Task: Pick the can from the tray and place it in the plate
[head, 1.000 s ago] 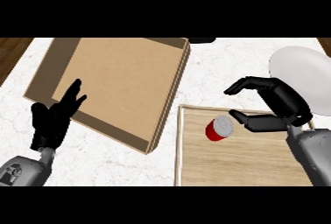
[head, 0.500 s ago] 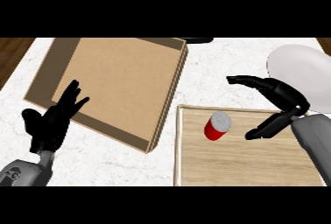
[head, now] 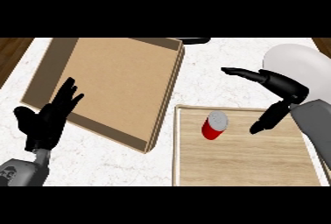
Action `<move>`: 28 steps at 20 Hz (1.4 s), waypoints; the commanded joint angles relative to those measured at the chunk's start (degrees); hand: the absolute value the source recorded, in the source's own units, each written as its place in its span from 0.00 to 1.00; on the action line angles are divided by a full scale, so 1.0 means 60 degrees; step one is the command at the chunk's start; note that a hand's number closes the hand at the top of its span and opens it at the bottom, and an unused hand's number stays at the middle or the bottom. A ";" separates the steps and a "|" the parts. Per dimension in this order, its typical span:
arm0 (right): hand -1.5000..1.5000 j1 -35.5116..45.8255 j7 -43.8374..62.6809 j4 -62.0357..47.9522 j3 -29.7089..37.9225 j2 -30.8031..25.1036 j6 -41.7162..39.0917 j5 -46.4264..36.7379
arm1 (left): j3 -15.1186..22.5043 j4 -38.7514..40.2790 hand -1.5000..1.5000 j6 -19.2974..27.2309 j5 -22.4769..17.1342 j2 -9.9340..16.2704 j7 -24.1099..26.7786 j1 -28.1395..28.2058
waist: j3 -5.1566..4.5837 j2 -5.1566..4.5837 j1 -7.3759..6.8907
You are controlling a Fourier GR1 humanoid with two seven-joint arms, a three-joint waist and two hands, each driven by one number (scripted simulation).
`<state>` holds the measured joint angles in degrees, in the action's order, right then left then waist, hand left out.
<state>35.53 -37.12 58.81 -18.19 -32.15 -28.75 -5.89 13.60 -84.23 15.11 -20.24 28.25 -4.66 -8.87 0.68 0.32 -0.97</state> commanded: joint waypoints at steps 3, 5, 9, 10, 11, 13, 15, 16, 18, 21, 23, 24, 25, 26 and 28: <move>0.00 0.0409 0.0653 0.0772 -0.0709 -0.0296 -0.1186 -0.0572 | 0.0170 0.0755 0.50 0.0292 0.0336 -0.0664 -0.0318 -0.0412 | -0.0120 -0.0061 0.0231; 0.00 0.0376 0.0877 0.0912 -0.1000 -0.0160 -0.0983 -0.1034 | -0.0151 0.0609 0.50 -0.0099 0.0173 -0.0356 -0.0249 -0.0172 | -0.0119 -0.0061 0.0158; 0.00 0.0403 0.0762 0.1169 -0.1340 -0.0160 -0.0316 -0.2060 | -0.0280 0.0637 0.50 -0.0083 0.0346 -0.0398 -0.0550 -0.0489 | -0.0114 -0.0066 0.0170; 0.00 0.0357 0.0977 0.1318 -0.1209 -0.0359 -0.0370 -0.2105 | -0.0231 0.0686 0.50 -0.0353 0.0342 -0.0485 -0.0048 0.0036 | -0.0118 -0.0057 0.0172; 0.00 0.0192 0.1077 0.1391 -0.1472 -0.0140 -0.0060 -0.2485 | -0.0455 0.0799 0.50 -0.0332 0.0350 -0.0425 -0.0022 -0.0136 | -0.0118 -0.0061 0.0175; 0.00 0.0049 0.1320 0.1488 -0.1505 -0.0017 -0.0121 -0.2667 | -0.0633 0.0506 0.50 -0.0877 0.0067 -0.0126 -0.0185 0.0240 | -0.0117 -0.0051 0.0147; 0.00 0.0104 0.1190 0.1452 -0.1625 -0.0114 -0.0267 -0.3010 | -0.0349 0.0857 0.50 -0.0335 0.0591 -0.0672 -0.0155 -0.0162 | -0.0116 -0.0067 0.0184; 0.00 0.0475 0.1748 0.1448 -0.1772 0.0153 -0.0361 -0.3206 | -0.0678 0.0273 0.50 -0.0653 0.0181 -0.0257 -0.0442 0.0133 | -0.0116 -0.0054 0.0099; 0.00 0.0283 0.1453 0.1442 -0.1642 0.0065 -0.0576 -0.3358 | -0.0878 0.0758 0.50 -0.0791 0.0301 -0.0479 0.0132 0.0159 | -0.0117 -0.0064 0.0139; 0.00 0.0684 0.2519 0.1886 -0.1609 0.0473 -0.1291 -0.3268 | -0.0368 0.0619 0.50 0.0072 0.0946 -0.1006 -0.0857 -0.0643 | -0.0118 -0.0054 0.0220; 0.00 0.0304 0.1941 0.1666 -0.1665 0.0412 -0.1033 -0.3804 | -0.0633 0.0233 0.50 -0.0332 0.0830 -0.0751 -0.0967 -0.0377 | -0.0113 -0.0055 0.0164; 0.00 0.0405 0.2216 0.1807 -0.1583 0.0649 -0.1191 -0.3881 | -0.0895 0.0264 0.50 -0.0543 0.0787 -0.0671 -0.0587 -0.0015 | -0.0116 -0.0052 0.0141; 0.00 0.0206 0.2379 0.1899 -0.1676 0.0871 -0.0963 -0.4042 | -0.0732 0.0624 0.50 -0.0575 0.0916 -0.0978 -0.0125 0.0158 | -0.0117 -0.0056 0.0157; 0.00 0.0734 0.2033 0.1030 -0.1562 0.1086 -0.0829 -0.4242 | -0.0705 0.0767 0.50 -0.0488 0.0958 -0.1051 -0.0733 -0.0565 | -0.0114 -0.0082 0.0126; 0.00 0.0464 0.1678 0.0905 -0.1596 0.0963 -0.0488 -0.4669 | -0.0863 0.0812 0.50 -0.0848 0.0892 -0.1007 -0.0237 -0.0002 | -0.0115 -0.0082 0.0108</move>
<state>38.32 -25.26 67.23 -27.57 -27.91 -33.80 -30.10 8.64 -84.17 11.39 -15.35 24.23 -7.25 -8.35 0.70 0.54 -0.47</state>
